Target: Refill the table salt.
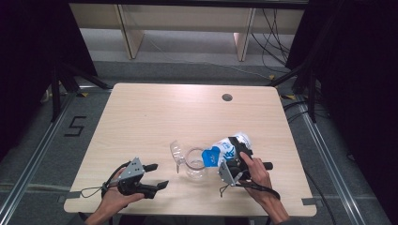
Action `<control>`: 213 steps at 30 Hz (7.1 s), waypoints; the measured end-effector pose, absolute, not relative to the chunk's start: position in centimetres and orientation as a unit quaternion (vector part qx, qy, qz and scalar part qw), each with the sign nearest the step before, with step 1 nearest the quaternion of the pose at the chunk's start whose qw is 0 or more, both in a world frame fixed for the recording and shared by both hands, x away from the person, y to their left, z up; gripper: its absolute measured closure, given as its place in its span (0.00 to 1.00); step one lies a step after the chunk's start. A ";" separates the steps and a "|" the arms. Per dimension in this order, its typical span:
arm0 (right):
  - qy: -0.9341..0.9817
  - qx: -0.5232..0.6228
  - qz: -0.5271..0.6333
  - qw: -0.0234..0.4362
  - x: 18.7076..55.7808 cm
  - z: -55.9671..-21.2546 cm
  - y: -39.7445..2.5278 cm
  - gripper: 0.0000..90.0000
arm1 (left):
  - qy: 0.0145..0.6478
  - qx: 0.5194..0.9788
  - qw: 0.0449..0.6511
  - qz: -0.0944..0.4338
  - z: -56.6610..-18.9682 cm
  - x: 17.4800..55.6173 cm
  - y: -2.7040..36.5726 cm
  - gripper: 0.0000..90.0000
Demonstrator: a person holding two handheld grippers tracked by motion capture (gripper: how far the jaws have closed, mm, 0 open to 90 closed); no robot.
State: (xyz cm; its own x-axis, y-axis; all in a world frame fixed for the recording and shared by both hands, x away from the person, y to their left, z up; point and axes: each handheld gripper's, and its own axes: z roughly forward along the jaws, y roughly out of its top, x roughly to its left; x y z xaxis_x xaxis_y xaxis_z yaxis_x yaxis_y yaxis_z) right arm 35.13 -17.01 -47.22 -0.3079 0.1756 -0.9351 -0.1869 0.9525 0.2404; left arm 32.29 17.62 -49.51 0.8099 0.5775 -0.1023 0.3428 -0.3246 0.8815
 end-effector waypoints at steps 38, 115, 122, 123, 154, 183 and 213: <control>0.773 -0.060 0.090 0.625 35.2 -47.5 -16.2 0.50 | 0.283 0.807 0.505 0.116 -49.6 32.3 17.3 0.26; 0.737 -0.123 0.026 0.664 35.5 -48.0 -15.6 0.54 | 0.275 0.811 0.505 0.112 -49.8 32.4 17.1 0.26; 0.737 -0.123 0.025 0.664 35.5 -48.0 -15.6 0.54 | 0.275 0.811 0.504 0.111 -49.8 32.4 17.1 0.26; 0.736 -0.123 0.025 0.665 35.5 -47.9 -15.6 0.54 | 0.275 0.811 0.505 0.111 -49.8 32.4 17.1 0.26; 0.726 -0.140 0.015 0.674 35.4 -47.7 -15.5 0.55 | 0.277 0.812 0.501 0.115 -49.8 32.3 17.1 0.26; 0.721 -0.145 0.015 0.677 35.3 -47.7 -15.5 0.56 | 0.275 0.813 0.501 0.115 -49.7 32.4 17.1 0.26; 0.714 -0.150 0.006 0.683 35.3 -47.5 -15.5 0.57 | 0.274 0.813 0.501 0.116 -49.7 32.4 17.1 0.26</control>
State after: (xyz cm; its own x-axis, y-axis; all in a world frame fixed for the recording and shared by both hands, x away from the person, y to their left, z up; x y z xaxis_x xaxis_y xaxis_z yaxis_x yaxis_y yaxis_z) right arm 35.28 -15.54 -47.51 -0.0209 -0.2055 -0.9784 -0.2222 0.9551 -0.1959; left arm 32.38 17.08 -49.73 0.8229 0.5617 -0.0863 0.3296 -0.3480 0.8777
